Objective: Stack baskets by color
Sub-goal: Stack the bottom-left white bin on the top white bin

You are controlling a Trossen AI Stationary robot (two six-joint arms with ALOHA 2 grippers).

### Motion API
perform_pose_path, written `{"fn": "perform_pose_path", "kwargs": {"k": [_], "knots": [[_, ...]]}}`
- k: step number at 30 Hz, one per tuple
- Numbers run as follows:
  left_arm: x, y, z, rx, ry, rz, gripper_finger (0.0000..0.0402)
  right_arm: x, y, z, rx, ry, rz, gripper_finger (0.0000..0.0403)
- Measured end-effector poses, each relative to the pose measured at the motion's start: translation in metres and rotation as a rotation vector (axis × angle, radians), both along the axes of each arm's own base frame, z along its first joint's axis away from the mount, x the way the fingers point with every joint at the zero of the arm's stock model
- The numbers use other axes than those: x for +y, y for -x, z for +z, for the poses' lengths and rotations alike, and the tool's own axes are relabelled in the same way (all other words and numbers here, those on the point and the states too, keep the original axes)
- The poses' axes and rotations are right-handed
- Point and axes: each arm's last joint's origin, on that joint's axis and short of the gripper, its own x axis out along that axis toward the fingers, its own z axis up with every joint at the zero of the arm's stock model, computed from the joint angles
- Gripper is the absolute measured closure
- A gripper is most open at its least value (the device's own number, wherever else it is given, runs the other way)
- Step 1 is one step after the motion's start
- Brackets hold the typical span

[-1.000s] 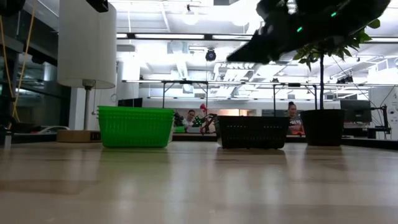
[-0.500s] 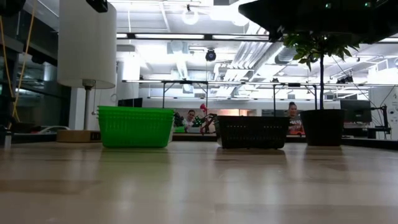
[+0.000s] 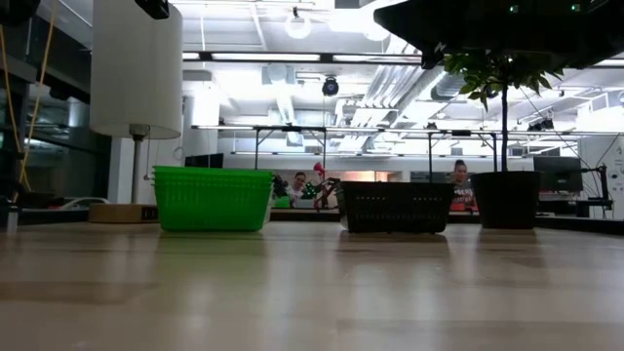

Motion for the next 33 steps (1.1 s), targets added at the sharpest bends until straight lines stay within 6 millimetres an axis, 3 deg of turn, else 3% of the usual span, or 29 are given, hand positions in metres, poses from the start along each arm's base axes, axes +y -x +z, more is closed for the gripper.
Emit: {"fn": "perform_pose_path", "kwargs": {"k": [7, 10, 14, 17, 23, 27, 33], "knots": [[0.0, 0.0, 0.0, -0.002, 0.038, -0.02, 0.0211, 0.0, 0.0, -0.001, 0.006, 0.001, 0.0, 0.0403], [-0.008, -0.006, -0.001, 0.057, 0.006, -0.122, 0.0211, 0.0, 0.0, -0.001, 0.006, 0.001, 0.0, 0.0403], [-0.029, -0.022, 0.006, 0.242, -0.048, -0.218, 0.0211, 0.0, 0.0, -0.001, 0.006, 0.002, 0.0, 0.0403], [-0.047, -0.032, 0.002, 0.498, -0.078, -0.223, 0.0211, 0.0, 0.0, -0.002, 0.016, 0.003, 0.0, 0.0403], [-0.084, -0.031, 0.002, 0.97, 0.023, -0.248, 0.0211, 0.0, 0.0, -0.004, 0.043, 0.007, 0.0, 0.0403], [-0.105, -0.025, 0.01, 1.135, 0.164, -0.248, 0.0211, 0.0, -0.001, -0.005, 0.052, 0.01, -0.001, 0.0403], [-0.132, -0.01, 0.012, 1.204, 0.298, -0.251, 0.0211, 0.0, -0.001, -0.006, 0.066, 0.008, -0.001, 0.0403]]}}
